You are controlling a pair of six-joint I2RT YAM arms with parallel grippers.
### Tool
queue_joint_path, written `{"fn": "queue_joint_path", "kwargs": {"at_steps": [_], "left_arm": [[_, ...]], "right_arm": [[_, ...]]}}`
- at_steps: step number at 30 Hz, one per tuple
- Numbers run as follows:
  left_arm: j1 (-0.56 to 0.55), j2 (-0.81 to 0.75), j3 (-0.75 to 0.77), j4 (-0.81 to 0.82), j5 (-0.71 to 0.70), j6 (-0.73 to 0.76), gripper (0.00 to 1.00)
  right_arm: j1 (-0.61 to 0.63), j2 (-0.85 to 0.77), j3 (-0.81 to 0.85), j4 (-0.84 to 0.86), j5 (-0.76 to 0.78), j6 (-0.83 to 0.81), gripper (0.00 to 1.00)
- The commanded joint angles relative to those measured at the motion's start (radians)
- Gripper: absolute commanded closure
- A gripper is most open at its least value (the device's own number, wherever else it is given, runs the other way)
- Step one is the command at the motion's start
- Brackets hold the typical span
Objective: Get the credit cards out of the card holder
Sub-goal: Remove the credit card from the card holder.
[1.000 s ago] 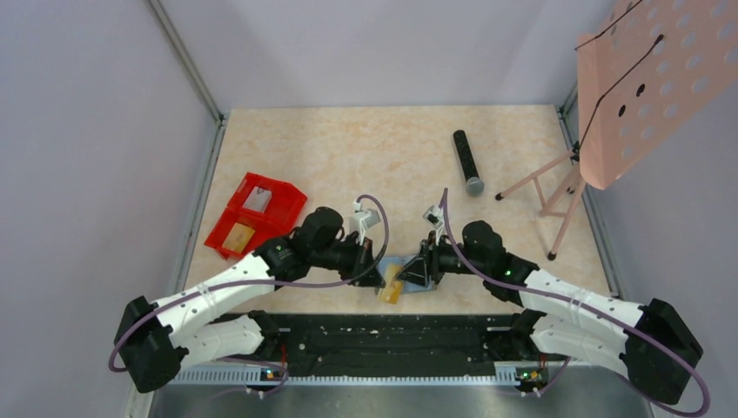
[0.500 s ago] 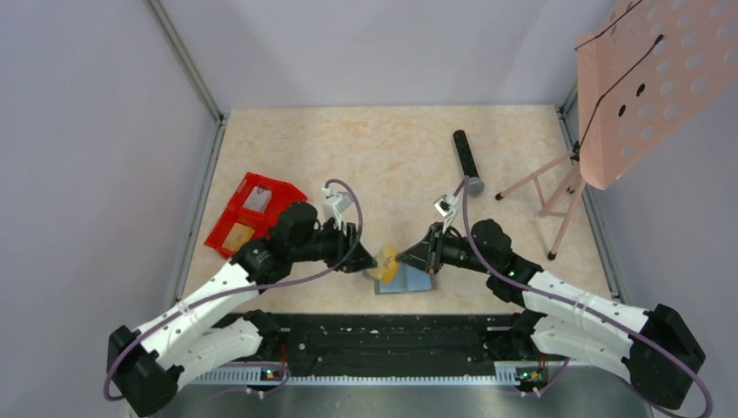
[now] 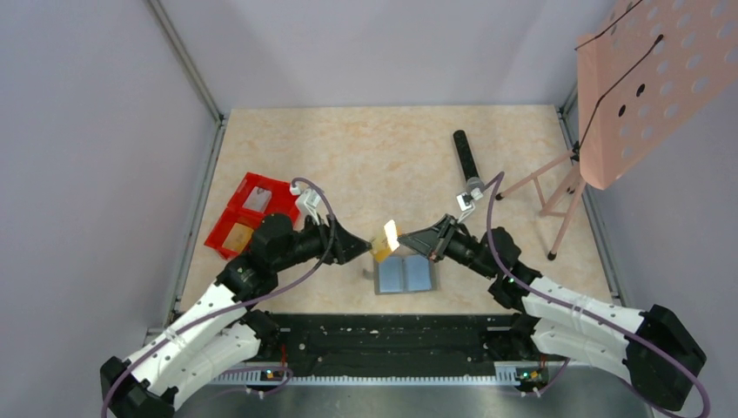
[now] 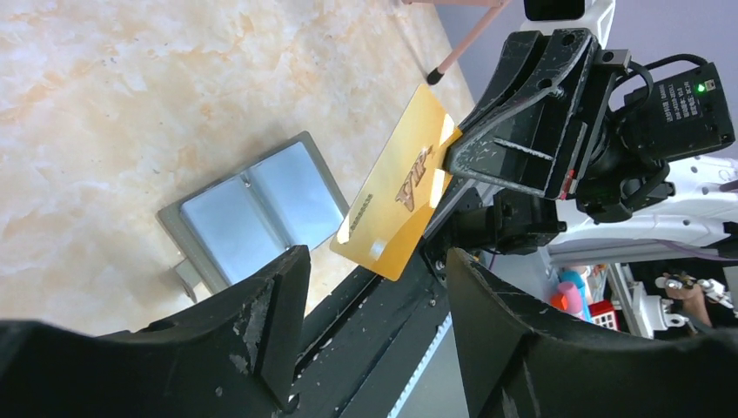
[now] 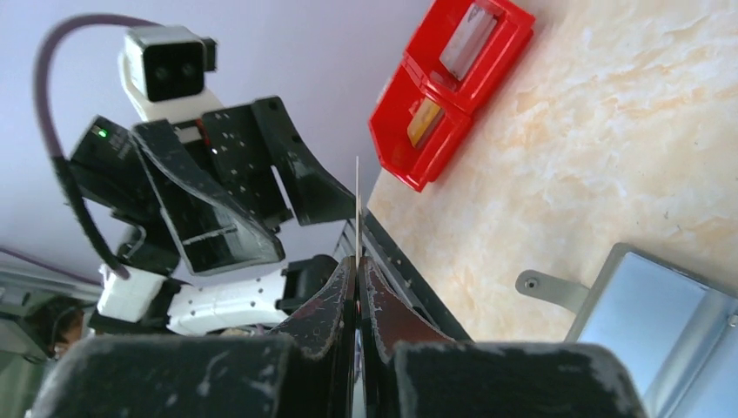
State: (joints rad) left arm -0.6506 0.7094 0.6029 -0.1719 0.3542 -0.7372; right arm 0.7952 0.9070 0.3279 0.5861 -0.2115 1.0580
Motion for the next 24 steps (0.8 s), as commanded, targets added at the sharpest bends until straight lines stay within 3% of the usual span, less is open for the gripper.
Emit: {"fn": "queue_joint_path", "kwargs": {"at_steps": [1, 12, 19, 24], "left_arm": [[0.002, -0.004, -0.052, 0.201, 0.027, -0.092, 0.36], [0.001, 0.066, -0.137, 0.476, 0.11, -0.219, 0.42], [0.0, 0.097, -0.15, 0.552, 0.113, -0.267, 0.64], [0.0, 0.108, -0.153, 0.558, 0.111, -0.279, 0.7]], "right_arm": [[-0.004, -0.039, -0.01, 0.132, 0.072, 0.072, 1.0], [-0.005, -0.044, -0.067, 0.208, 0.131, 0.117, 1.0], [-0.004, -0.049, -0.098, 0.233, 0.171, 0.136, 1.0], [-0.004, -0.052, -0.113, 0.233, 0.187, 0.145, 1.0]]}}
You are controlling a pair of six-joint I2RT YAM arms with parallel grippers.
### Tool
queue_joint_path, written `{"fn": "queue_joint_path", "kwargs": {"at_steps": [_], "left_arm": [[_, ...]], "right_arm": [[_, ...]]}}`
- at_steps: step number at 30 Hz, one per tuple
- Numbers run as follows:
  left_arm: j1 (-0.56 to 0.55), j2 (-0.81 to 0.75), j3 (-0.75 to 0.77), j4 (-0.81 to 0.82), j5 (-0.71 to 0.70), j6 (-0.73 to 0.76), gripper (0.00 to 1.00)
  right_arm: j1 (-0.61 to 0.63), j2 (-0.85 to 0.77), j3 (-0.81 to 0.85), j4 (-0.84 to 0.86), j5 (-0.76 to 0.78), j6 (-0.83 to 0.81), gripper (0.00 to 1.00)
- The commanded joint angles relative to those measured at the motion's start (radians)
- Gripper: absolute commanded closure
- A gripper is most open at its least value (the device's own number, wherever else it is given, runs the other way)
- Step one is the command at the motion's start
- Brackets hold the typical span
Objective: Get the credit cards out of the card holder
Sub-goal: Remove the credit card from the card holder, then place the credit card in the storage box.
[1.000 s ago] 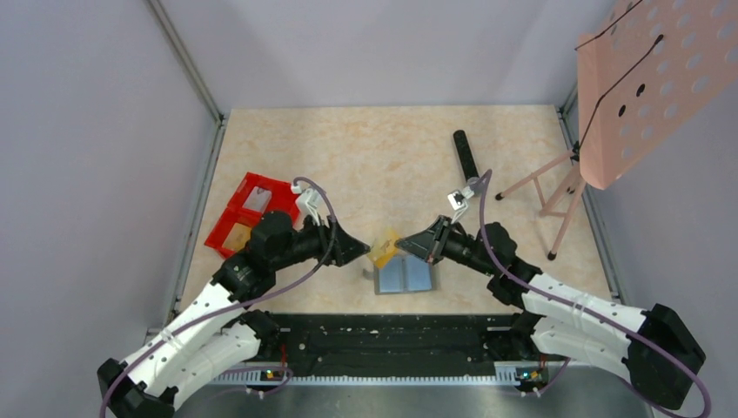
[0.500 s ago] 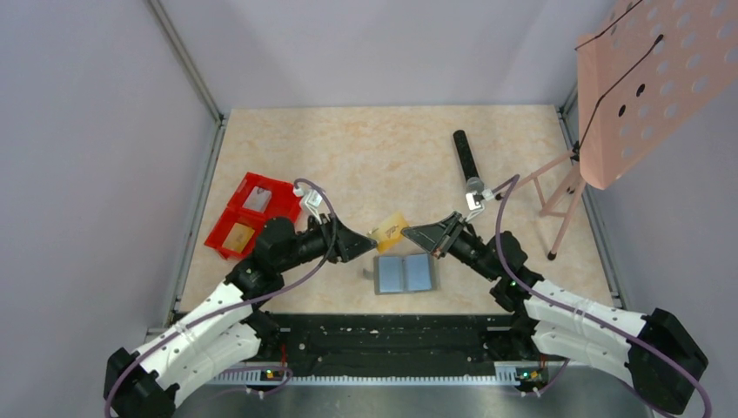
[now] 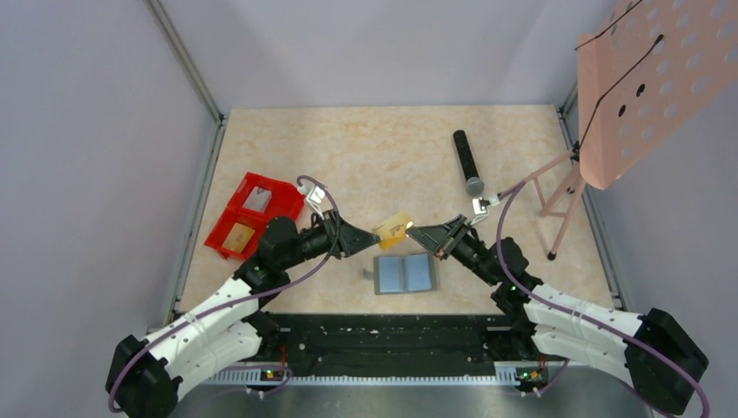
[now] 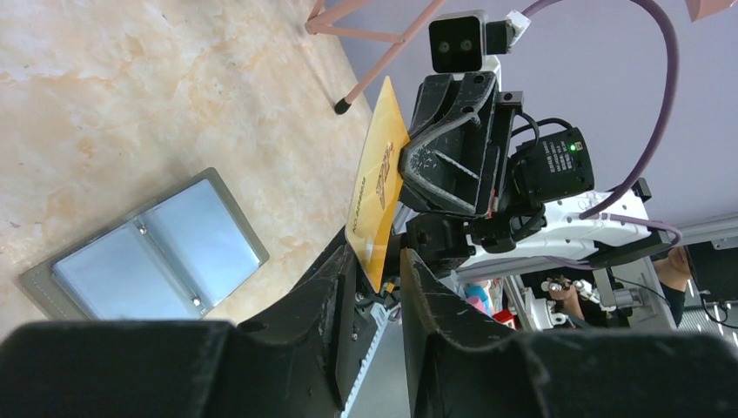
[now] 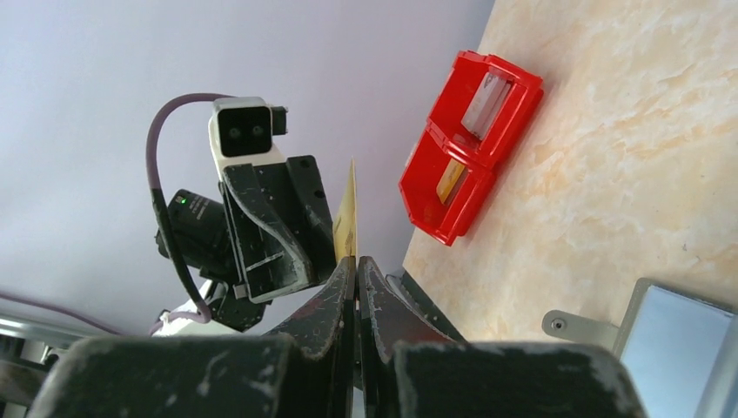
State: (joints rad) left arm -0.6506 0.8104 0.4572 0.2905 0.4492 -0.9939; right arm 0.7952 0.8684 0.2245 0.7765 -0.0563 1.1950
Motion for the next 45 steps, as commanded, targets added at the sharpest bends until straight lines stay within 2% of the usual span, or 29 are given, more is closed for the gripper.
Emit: {"fn": "queue_joint_path", "kwargs": {"at_steps": [1, 5, 10, 15, 17, 20, 25, 30, 33, 34, 39, 45], "left_arm": [[0.0, 0.01, -0.009, 0.098, 0.017, -0.023, 0.71], [-0.001, 0.012, -0.011, 0.1, 0.006, -0.023, 0.78], [-0.001, 0.027, -0.002, 0.098, -0.005, -0.026, 0.81], [0.001, 0.027, 0.0, 0.08, -0.044, -0.03, 0.99], [0.002, 0.01, 0.002, 0.026, -0.112, -0.027, 1.0], [0.008, -0.053, -0.001, -0.055, -0.22, -0.001, 1.0], [0.053, -0.12, 0.047, -0.198, -0.281, 0.077, 1.0], [0.19, -0.157, 0.158, -0.455, -0.311, 0.169, 1.0], [0.278, -0.186, 0.24, -0.63, -0.39, 0.225, 1.0], [0.306, -0.196, 0.267, -0.688, -0.429, 0.24, 1.0], [0.413, -0.207, 0.389, -0.918, -0.643, 0.282, 1.0], [0.508, -0.193, 0.44, -1.047, -0.743, 0.262, 1.0]], "right_arm": [[-0.004, -0.012, -0.011, 0.041, 0.032, 0.008, 1.0], [-0.005, -0.01, -0.017, 0.048, 0.034, 0.014, 1.0], [-0.004, -0.006, -0.023, 0.049, 0.037, 0.021, 1.0], [-0.005, 0.008, -0.028, 0.055, 0.035, 0.028, 1.0], [-0.005, 0.007, -0.027, 0.041, 0.035, 0.027, 0.98], [-0.004, -0.009, -0.021, 0.01, 0.04, 0.015, 0.88], [-0.005, -0.044, -0.001, -0.068, 0.04, -0.029, 0.53], [-0.006, -0.089, 0.006, -0.14, 0.05, -0.064, 0.27], [-0.006, -0.109, 0.007, -0.192, 0.052, -0.08, 0.05], [-0.006, -0.114, 0.006, -0.205, 0.052, -0.083, 0.02], [-0.009, -0.114, 0.01, -0.241, 0.052, -0.106, 0.01], [-0.041, -0.065, 0.064, -0.289, -0.003, -0.153, 0.01]]}}
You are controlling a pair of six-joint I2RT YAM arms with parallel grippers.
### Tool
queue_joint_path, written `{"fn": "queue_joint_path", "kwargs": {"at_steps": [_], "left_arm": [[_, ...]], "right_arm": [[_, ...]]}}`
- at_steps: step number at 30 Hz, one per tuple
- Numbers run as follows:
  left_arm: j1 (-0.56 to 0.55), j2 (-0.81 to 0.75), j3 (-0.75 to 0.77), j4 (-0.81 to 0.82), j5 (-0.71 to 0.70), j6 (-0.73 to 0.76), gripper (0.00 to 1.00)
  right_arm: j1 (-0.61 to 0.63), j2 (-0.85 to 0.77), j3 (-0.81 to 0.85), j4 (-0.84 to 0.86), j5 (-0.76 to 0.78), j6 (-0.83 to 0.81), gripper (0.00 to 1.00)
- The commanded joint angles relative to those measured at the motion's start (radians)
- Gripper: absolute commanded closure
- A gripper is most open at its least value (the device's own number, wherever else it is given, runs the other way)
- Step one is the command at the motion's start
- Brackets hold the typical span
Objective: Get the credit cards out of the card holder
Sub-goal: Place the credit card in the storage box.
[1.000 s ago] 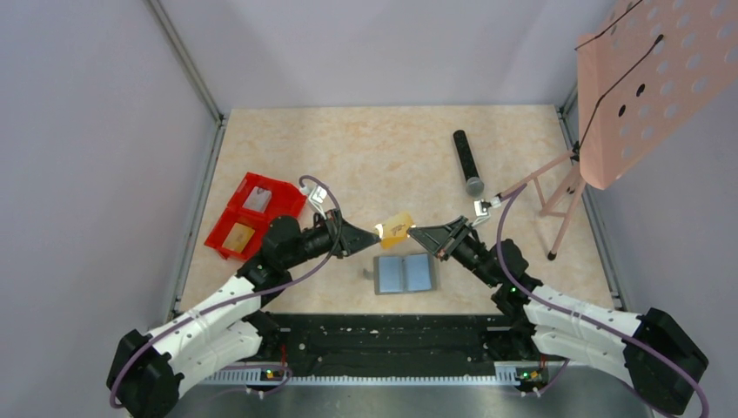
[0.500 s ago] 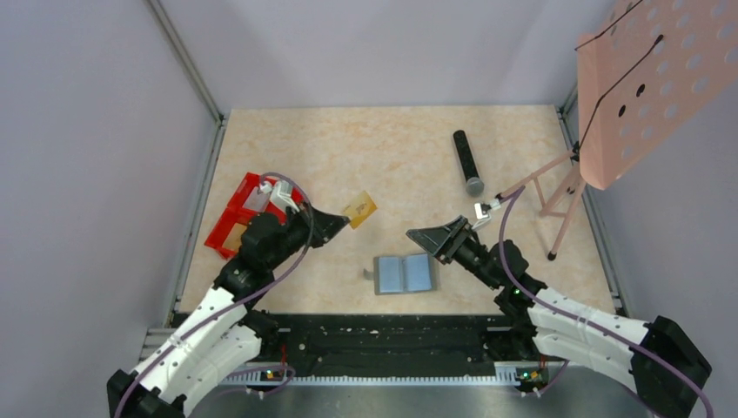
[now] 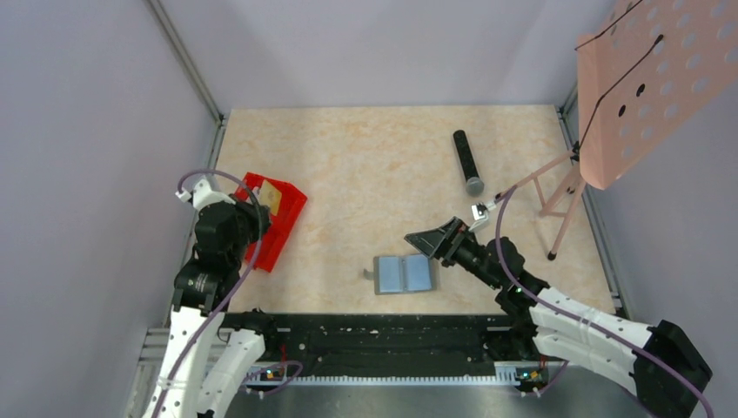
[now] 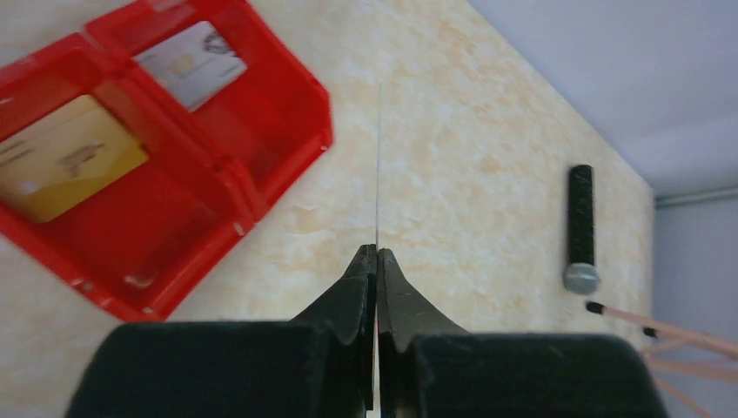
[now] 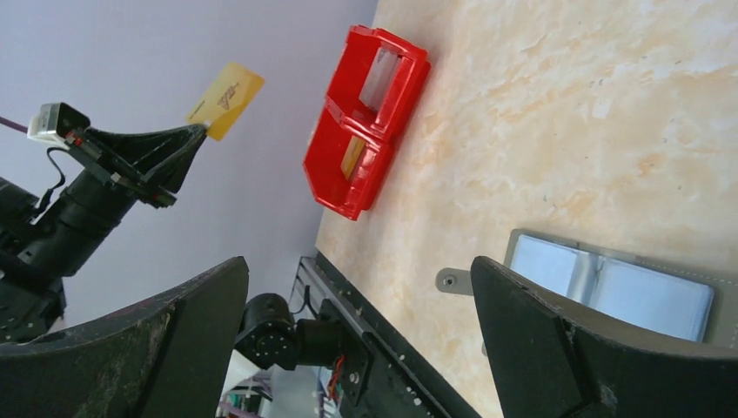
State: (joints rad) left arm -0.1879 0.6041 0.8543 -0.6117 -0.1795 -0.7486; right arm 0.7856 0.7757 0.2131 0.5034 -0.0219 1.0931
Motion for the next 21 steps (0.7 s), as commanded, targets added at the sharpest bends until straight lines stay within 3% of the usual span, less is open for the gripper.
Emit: {"fn": "queue_joint_path", "kwargs": {"at_steps": [1, 11, 21], "left_arm": [[0.062, 0.022, 0.05, -0.167, -0.125, 0.017, 1.0], [0.233, 0.19, 0.096, -0.297, -0.138, 0.079, 1.0], [0.38, 0.293, 0.033, -0.263, 0.034, 0.086, 1.0]], "right_arm": [[-0.044, 0.039, 0.081, -0.016, -0.058, -0.056, 0.01], [-0.182, 0.159, 0.125, 0.012, -0.27, -0.066, 0.01], [-0.244, 0.204, 0.163, 0.012, -0.369, -0.071, 0.01]]}}
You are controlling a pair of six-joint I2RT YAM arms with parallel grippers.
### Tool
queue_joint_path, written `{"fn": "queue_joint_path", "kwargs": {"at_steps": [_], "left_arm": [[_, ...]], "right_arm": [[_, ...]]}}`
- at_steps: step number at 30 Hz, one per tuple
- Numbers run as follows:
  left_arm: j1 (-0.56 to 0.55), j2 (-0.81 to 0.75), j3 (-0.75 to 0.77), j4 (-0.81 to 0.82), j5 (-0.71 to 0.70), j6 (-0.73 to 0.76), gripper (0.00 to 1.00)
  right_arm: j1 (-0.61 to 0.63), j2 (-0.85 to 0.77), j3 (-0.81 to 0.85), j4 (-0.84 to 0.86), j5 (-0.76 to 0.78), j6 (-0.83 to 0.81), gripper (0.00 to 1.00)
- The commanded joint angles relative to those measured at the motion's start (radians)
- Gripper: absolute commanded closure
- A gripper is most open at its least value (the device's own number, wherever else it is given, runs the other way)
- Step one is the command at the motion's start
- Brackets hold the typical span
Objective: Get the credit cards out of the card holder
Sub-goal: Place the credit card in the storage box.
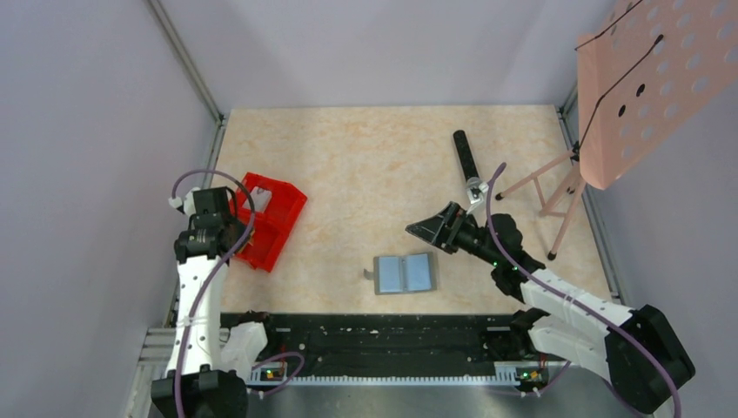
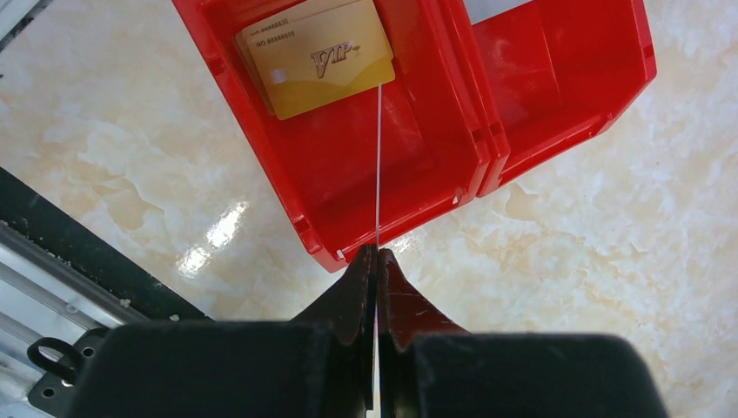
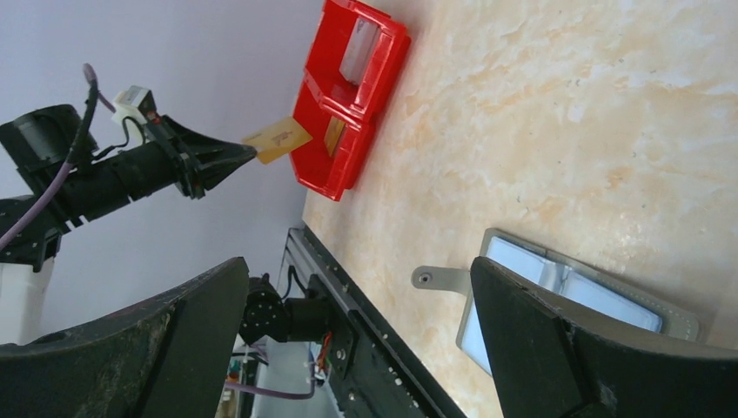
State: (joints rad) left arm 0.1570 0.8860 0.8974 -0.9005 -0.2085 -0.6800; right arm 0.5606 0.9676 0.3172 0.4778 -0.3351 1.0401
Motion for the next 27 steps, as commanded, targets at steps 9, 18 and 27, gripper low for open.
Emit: {"fn": "queue_joint_path", "kwargs": {"at_steps": [9, 18, 27], "left_arm": [[0.144, 0.088, -0.046, 0.085, 0.204, 0.048, 1.0], [0.161, 0.158, -0.073, 0.133, 0.247, 0.066, 1.0], [0.183, 0.232, -0.072, 0.161, 0.223, 0.076, 1.0]], "right_arm": [[-0.027, 0.031, 0.069, 0.052, -0.077, -0.018, 0.01], [-0.034, 0.064, 0.069, 0.082, -0.08, -0.011, 0.01], [-0.036, 0.088, 0.075, 0.098, -0.078, -0.009, 0.01]]}}
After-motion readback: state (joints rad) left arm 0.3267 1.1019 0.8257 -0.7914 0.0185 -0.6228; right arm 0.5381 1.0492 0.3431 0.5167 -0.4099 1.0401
